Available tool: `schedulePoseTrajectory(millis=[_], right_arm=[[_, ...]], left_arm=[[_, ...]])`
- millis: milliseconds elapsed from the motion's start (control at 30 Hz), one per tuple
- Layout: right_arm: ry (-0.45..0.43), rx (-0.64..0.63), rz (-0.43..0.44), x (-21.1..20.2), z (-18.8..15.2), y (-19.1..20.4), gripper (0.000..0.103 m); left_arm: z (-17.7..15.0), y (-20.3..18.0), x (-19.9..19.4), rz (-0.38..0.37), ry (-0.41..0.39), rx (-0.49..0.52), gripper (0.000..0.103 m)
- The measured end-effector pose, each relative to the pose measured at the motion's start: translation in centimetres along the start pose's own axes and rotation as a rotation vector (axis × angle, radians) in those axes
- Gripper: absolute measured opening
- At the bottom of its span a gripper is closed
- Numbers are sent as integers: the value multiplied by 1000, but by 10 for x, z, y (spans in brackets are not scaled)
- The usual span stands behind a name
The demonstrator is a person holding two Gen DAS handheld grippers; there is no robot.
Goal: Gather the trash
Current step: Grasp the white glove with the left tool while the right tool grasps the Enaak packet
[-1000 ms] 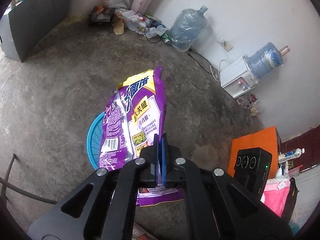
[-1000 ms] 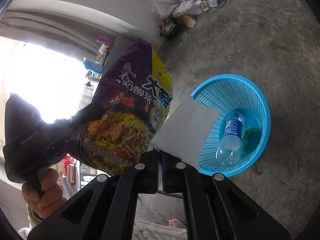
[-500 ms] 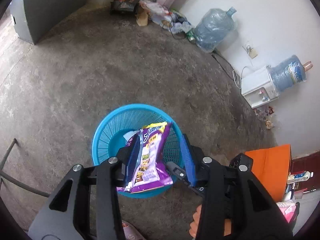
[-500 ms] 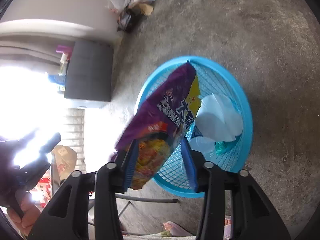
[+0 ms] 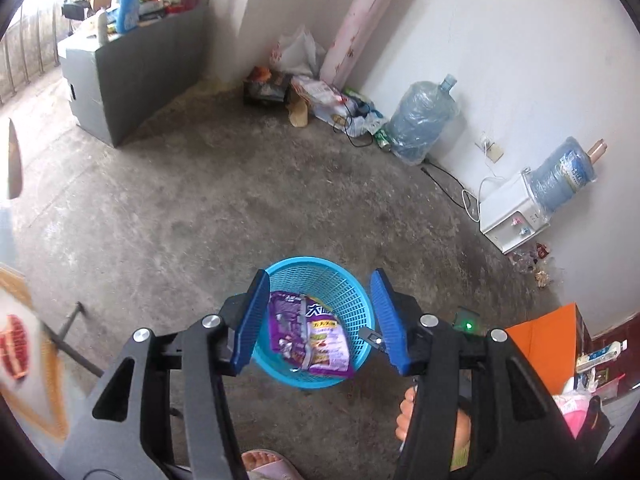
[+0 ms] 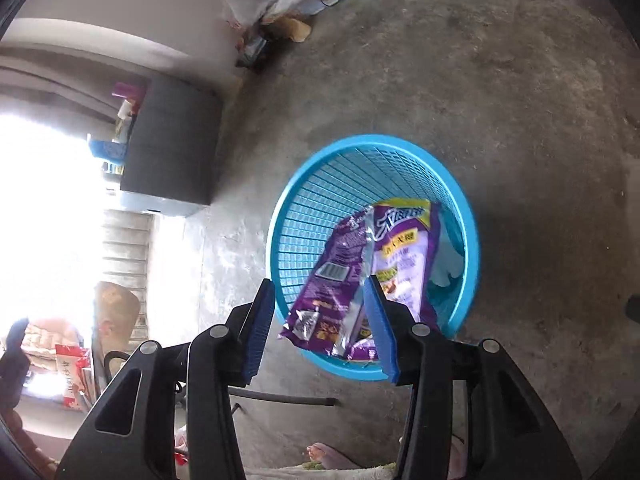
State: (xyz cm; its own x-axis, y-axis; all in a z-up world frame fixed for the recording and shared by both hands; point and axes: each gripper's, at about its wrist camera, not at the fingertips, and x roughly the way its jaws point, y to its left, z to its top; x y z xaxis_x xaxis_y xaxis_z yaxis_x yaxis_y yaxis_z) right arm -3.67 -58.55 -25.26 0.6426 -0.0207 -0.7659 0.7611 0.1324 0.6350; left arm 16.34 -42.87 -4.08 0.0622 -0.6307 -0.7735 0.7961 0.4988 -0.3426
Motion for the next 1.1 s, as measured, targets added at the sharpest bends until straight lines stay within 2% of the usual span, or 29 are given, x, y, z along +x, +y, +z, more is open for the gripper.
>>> schedulePoseTrajectory(millis=[200, 333, 400, 500, 667, 867, 1100], right_arm=[[-1, 0, -4, -10, -19, -4, 45], [-30, -62, -28, -27, -39, 10, 45], [-55, -121, -52, -40, -51, 26, 46], [-103, -238, -76, -65, -70, 56, 57], [-171, -473, -97, -107, -102, 116, 65], [-215, -686, -37, -153, -145, 180, 66], [-167, -829, 113, -171, -192, 236, 66]], left_arm=[[-15, 17, -74, 102, -42, 30, 60], [-34, 31, -119, 128, -81, 25, 63], [-45, 36, -141, 159, -111, 39, 66], [-65, 41, -172, 198, -151, 50, 68], [-98, 55, -220, 232, -214, 11, 72], [-139, 78, -284, 322, -318, -65, 77], [-194, 125, -368, 534, -464, -193, 79]])
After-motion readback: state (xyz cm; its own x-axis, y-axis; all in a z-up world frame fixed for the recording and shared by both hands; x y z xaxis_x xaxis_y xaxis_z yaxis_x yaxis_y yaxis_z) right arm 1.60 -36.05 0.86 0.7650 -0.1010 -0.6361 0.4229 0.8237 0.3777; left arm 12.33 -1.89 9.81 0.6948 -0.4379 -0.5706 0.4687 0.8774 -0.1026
